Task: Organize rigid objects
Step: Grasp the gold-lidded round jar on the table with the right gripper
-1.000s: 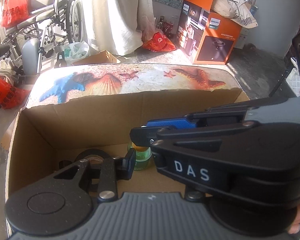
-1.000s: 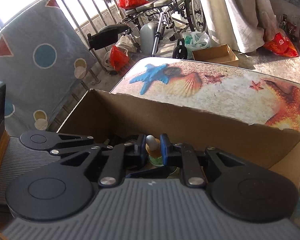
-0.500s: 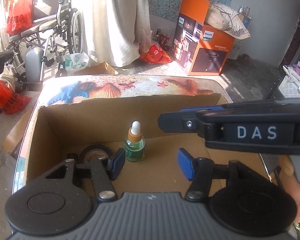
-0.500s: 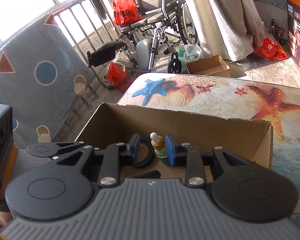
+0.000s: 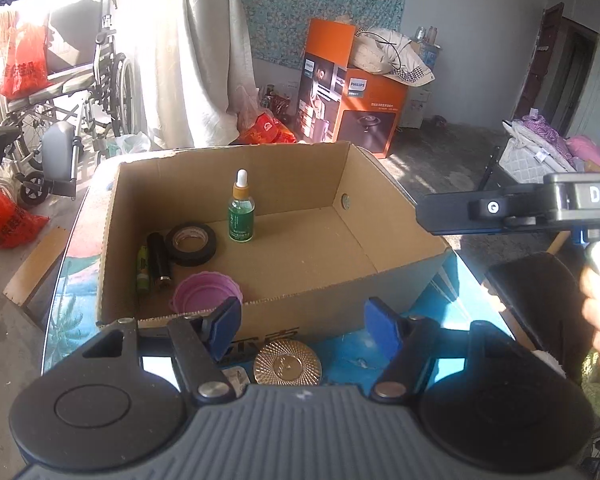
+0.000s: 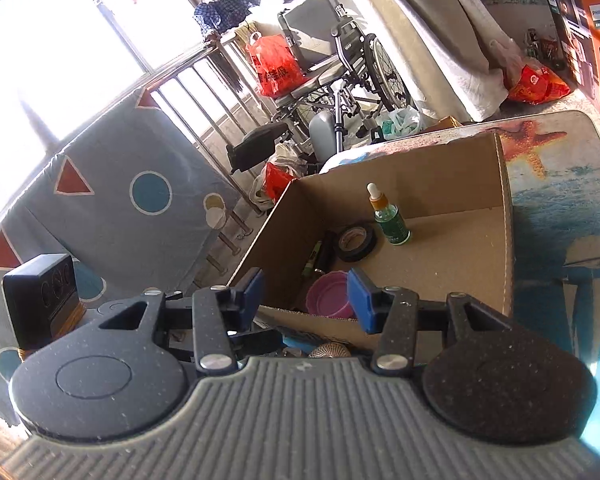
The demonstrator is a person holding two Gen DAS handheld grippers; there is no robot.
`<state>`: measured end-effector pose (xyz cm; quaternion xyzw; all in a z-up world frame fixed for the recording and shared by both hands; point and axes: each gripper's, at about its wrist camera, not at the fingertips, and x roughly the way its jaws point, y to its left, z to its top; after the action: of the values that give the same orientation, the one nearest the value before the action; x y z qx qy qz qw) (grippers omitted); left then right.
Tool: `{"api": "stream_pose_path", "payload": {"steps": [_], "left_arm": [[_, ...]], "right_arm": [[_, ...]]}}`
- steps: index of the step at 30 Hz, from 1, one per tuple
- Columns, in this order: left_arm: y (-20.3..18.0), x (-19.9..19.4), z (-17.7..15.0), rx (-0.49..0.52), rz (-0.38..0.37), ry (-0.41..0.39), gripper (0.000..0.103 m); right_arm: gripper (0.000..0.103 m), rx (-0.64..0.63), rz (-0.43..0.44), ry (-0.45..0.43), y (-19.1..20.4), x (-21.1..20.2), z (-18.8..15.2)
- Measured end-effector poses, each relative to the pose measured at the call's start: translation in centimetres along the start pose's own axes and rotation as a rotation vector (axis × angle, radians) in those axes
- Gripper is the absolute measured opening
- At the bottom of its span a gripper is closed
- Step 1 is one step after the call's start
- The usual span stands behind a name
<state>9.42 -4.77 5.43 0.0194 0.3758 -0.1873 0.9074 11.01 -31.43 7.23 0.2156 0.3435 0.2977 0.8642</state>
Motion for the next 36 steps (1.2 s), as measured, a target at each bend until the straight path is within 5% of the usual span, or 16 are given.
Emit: {"api": "stream_pose_path", "payload": {"steps": [10, 17, 28, 36], "left_arm": [[-2.8, 3.5, -6.3, 0.063, 0.038, 0.079, 0.064], [-3.5, 6.0, -7.7, 0.150, 0.143, 0.087, 0.064], [-3.3, 7.9, -7.5, 0.135, 0.152, 0.100, 0.067], [-3.8, 8.0, -7.5, 0.160, 0.112, 0.103, 0.068]], "right_arm": [[0.045, 0.161, -0.033, 0.096, -2.0, 5.8, -8.4], [0.042, 0.135, -0.058, 0.142, -2.1, 10.0, -8.2], [0.041, 0.090, -0.071, 0.207, -2.6, 13.5, -7.1], [0.041, 0.092, -0.074, 0.201, -3.3, 12.1, -7.5]]}}
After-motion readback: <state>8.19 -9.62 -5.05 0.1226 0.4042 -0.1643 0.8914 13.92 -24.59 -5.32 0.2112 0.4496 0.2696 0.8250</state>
